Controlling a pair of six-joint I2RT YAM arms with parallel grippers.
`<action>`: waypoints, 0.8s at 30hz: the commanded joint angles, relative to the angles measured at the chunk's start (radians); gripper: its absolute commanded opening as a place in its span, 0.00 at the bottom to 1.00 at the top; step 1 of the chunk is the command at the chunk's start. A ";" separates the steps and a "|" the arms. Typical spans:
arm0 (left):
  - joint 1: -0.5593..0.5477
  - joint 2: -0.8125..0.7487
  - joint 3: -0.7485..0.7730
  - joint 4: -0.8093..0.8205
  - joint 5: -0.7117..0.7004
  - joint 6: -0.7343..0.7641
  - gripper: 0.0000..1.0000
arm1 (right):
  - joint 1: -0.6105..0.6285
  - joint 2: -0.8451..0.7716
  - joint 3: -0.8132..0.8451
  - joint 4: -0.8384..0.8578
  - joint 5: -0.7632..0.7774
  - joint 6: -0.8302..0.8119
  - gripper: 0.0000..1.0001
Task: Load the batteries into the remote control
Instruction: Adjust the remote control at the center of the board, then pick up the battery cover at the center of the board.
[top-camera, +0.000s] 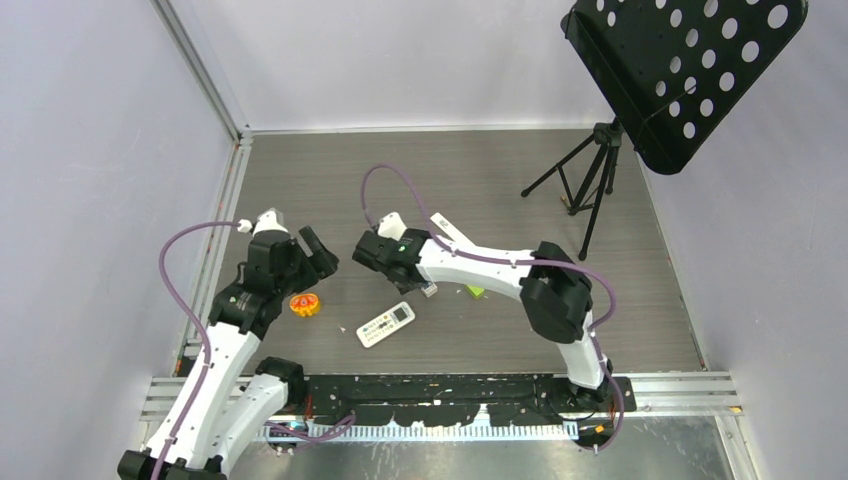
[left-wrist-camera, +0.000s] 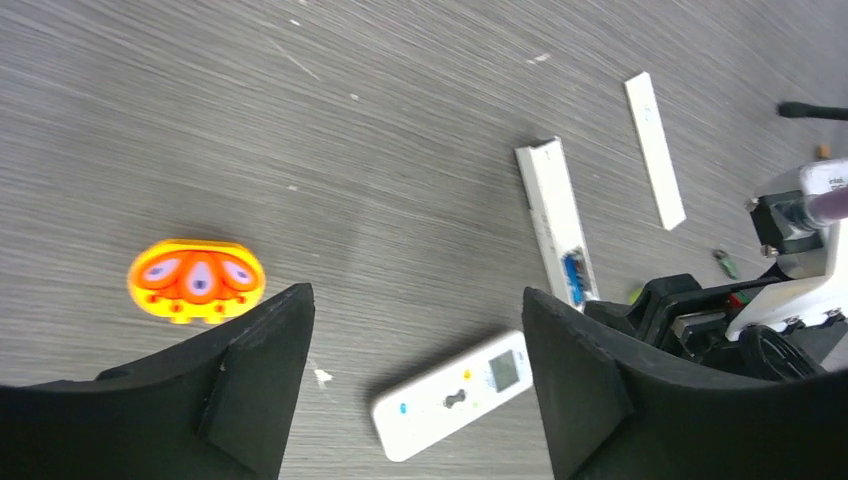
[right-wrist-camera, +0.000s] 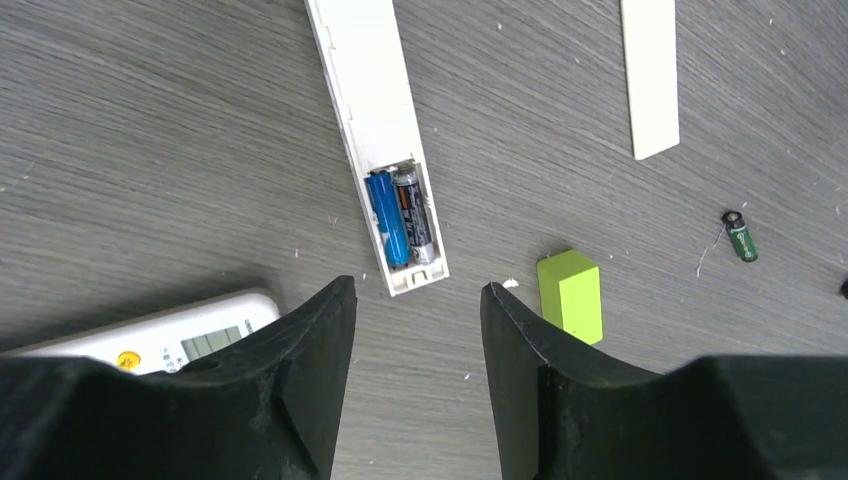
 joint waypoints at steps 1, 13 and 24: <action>0.002 0.038 -0.001 0.115 0.190 0.026 0.85 | -0.035 -0.116 -0.061 0.066 -0.008 0.076 0.55; 0.002 0.137 0.033 0.284 0.293 0.066 1.00 | -0.388 -0.157 -0.214 0.268 -0.242 -0.256 0.65; 0.002 0.265 0.028 0.421 0.397 0.051 1.00 | -0.497 0.036 -0.019 0.168 -0.385 -0.498 0.65</action>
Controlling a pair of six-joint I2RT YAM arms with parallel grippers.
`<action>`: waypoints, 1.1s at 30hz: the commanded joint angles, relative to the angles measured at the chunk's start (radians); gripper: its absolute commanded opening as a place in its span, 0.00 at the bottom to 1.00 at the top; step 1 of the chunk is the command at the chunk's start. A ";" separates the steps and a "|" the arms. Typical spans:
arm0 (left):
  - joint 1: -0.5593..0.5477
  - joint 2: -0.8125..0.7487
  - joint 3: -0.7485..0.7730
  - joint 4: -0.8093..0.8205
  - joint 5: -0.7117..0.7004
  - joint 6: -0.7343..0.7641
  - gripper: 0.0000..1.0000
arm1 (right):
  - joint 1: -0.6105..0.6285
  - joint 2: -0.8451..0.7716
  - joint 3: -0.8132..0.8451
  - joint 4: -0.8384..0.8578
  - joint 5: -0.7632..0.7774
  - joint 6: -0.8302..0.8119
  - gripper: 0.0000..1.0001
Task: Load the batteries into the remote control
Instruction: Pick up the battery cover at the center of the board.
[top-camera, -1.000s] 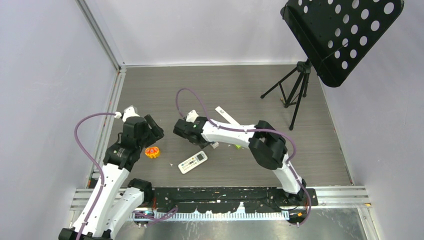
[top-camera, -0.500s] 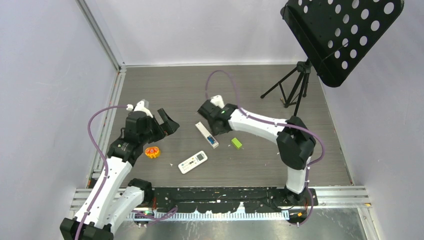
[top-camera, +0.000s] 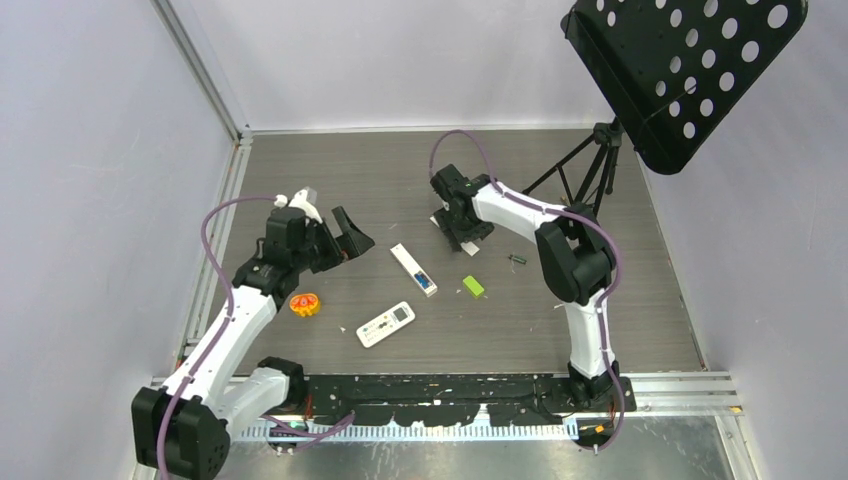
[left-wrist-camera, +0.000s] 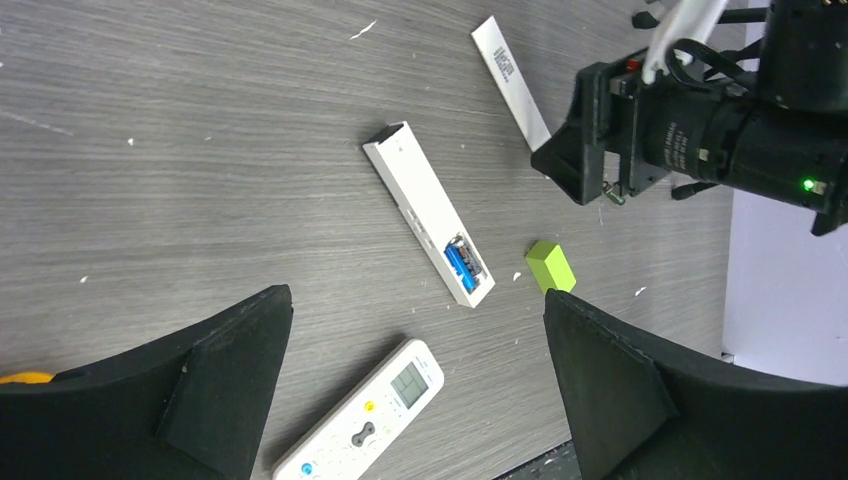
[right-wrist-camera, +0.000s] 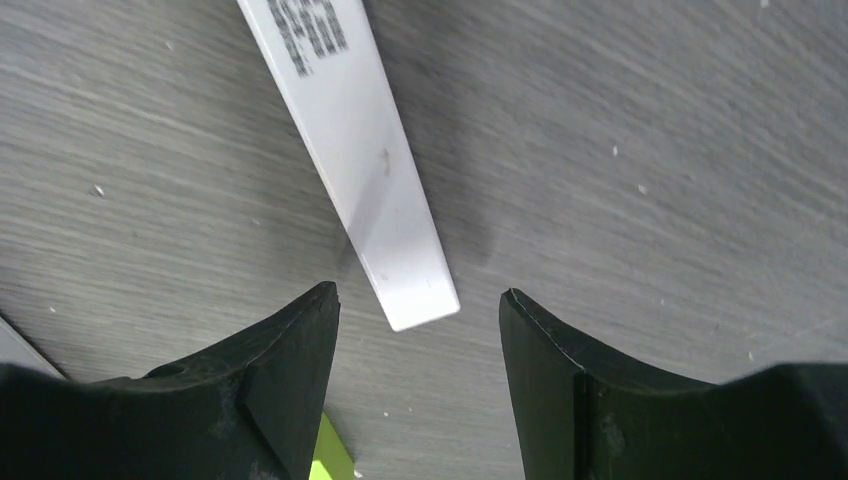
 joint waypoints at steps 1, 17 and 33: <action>0.002 0.032 0.042 0.104 0.057 0.024 1.00 | -0.016 0.055 0.136 -0.009 -0.069 -0.094 0.65; 0.002 0.143 0.095 0.105 0.082 0.047 0.99 | -0.064 0.334 0.454 -0.071 -0.198 -0.154 0.55; 0.002 0.244 0.103 0.174 0.133 0.005 0.97 | -0.070 0.406 0.500 -0.199 -0.260 -0.187 0.32</action>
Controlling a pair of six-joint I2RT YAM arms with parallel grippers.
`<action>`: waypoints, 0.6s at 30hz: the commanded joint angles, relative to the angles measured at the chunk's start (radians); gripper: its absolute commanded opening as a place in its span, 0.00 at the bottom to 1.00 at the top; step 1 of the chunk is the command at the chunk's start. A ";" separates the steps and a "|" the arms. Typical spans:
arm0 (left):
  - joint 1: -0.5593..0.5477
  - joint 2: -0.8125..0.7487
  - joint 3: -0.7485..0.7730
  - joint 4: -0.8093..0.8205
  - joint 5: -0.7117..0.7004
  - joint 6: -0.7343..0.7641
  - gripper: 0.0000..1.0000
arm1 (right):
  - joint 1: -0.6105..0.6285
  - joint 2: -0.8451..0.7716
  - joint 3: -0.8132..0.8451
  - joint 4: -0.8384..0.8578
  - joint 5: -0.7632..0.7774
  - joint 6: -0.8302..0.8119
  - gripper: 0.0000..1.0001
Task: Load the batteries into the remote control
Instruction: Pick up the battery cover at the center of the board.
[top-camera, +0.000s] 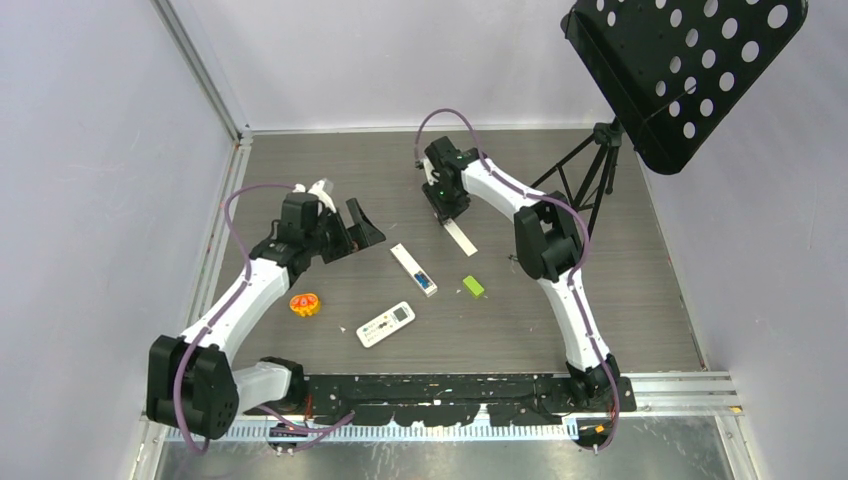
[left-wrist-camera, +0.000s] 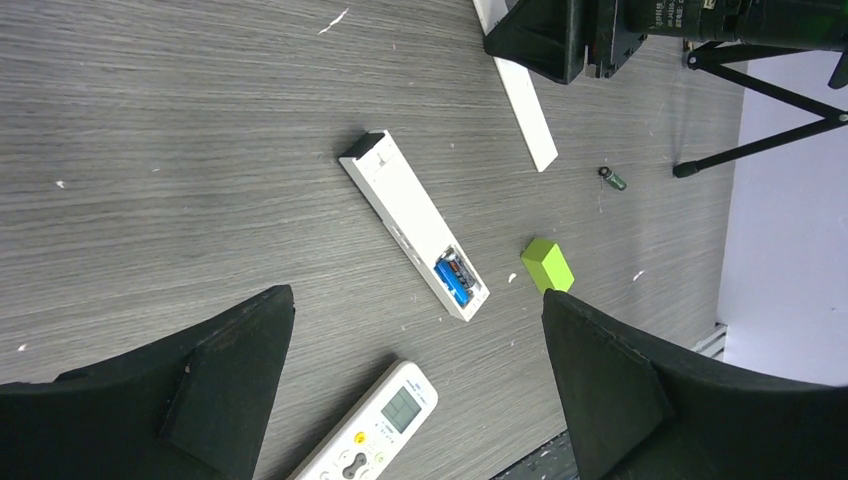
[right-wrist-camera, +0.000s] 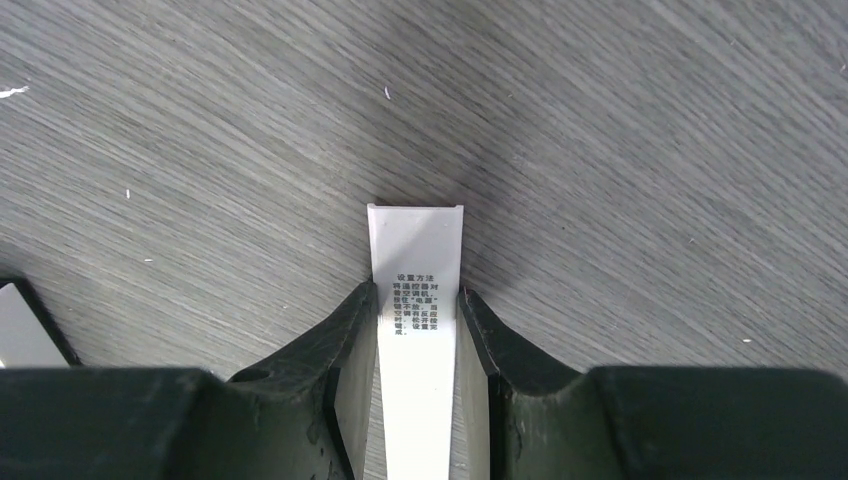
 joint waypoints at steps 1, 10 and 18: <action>0.002 0.039 0.041 0.100 0.043 -0.033 0.96 | 0.001 0.040 -0.025 -0.080 -0.013 -0.033 0.31; -0.004 0.189 0.080 0.232 0.141 -0.133 0.86 | 0.001 -0.187 -0.227 0.075 -0.075 -0.027 0.31; -0.036 0.318 0.122 0.309 0.167 -0.192 0.83 | 0.001 -0.302 -0.348 0.152 -0.139 -0.007 0.31</action>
